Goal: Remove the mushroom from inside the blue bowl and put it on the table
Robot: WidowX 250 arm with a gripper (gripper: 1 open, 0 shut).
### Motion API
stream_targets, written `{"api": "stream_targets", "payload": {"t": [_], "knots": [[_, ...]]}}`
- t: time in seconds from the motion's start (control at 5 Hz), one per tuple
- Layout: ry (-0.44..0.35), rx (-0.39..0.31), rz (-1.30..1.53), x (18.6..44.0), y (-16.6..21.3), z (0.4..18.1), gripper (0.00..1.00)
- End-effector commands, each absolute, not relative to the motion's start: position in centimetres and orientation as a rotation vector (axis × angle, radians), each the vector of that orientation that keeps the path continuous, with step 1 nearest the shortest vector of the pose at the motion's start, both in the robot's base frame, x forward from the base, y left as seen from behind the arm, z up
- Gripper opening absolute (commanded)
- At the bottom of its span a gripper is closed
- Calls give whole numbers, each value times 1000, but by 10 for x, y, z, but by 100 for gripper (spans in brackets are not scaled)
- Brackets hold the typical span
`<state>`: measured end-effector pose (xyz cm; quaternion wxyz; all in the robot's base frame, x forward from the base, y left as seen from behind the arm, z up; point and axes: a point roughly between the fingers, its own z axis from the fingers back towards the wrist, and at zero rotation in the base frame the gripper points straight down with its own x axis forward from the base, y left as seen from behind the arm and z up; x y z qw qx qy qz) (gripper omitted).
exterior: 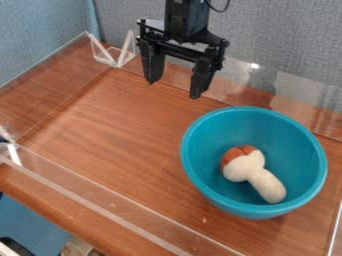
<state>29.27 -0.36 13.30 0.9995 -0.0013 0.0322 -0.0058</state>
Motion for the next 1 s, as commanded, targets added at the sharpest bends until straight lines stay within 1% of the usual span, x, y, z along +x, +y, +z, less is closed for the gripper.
{"api": "stream_targets", "payload": {"t": [0.0, 0.2, 0.4, 0.6, 0.8], "knots": [[84, -7, -74, 293, -16, 126, 100], [121, -15, -180, 291, -40, 110, 100], [106, -10, -356, 286, -90, 102, 100], [74, 15, -547, 279, -137, 95, 100], [86, 20, -581, 273, -145, 71, 100]]}}
